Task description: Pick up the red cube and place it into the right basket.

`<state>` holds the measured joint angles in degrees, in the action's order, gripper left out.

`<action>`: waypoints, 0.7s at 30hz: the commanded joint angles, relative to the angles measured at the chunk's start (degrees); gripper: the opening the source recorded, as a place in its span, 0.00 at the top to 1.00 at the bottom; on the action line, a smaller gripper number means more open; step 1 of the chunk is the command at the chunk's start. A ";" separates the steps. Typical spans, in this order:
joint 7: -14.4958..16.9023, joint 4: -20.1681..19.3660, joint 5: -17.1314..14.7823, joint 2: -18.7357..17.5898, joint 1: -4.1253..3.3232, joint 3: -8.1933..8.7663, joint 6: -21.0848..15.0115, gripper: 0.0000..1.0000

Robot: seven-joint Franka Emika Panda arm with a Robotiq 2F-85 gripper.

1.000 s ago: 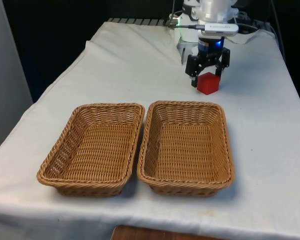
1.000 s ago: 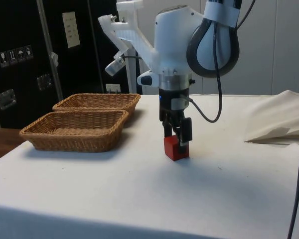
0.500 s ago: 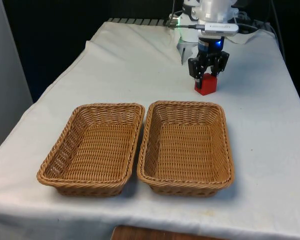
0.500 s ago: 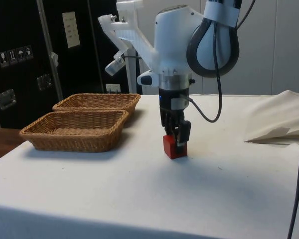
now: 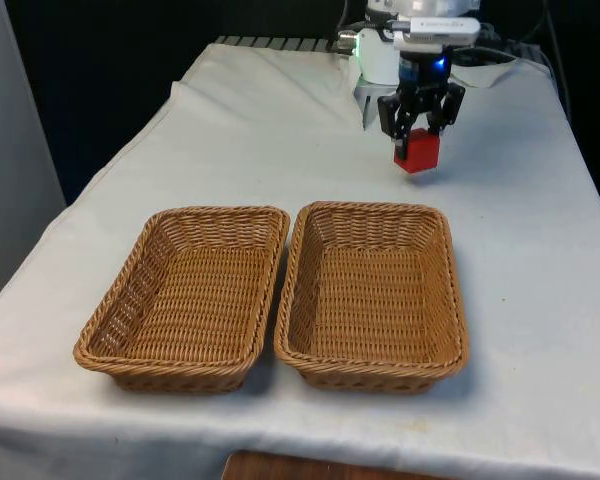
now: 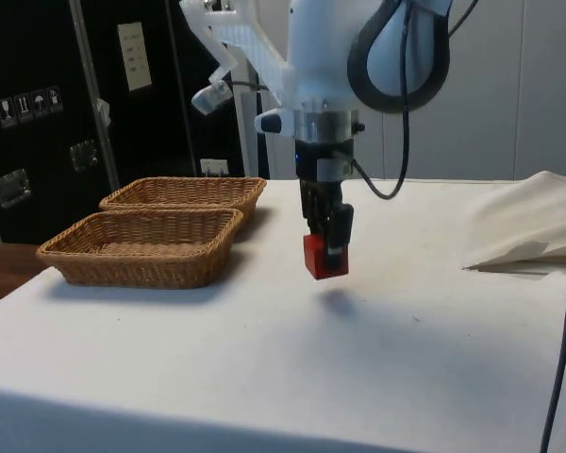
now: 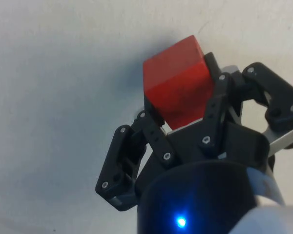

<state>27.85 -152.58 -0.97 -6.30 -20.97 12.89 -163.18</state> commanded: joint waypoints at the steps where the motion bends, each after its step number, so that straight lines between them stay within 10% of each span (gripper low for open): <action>1: -1.03 -0.06 0.74 0.52 -0.06 0.46 0.40 0.97; 21: -3.84 3.15 0.57 7.68 0.63 0.63 9.80 0.97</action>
<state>24.41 -149.60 -0.97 1.72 -20.51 13.46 -153.38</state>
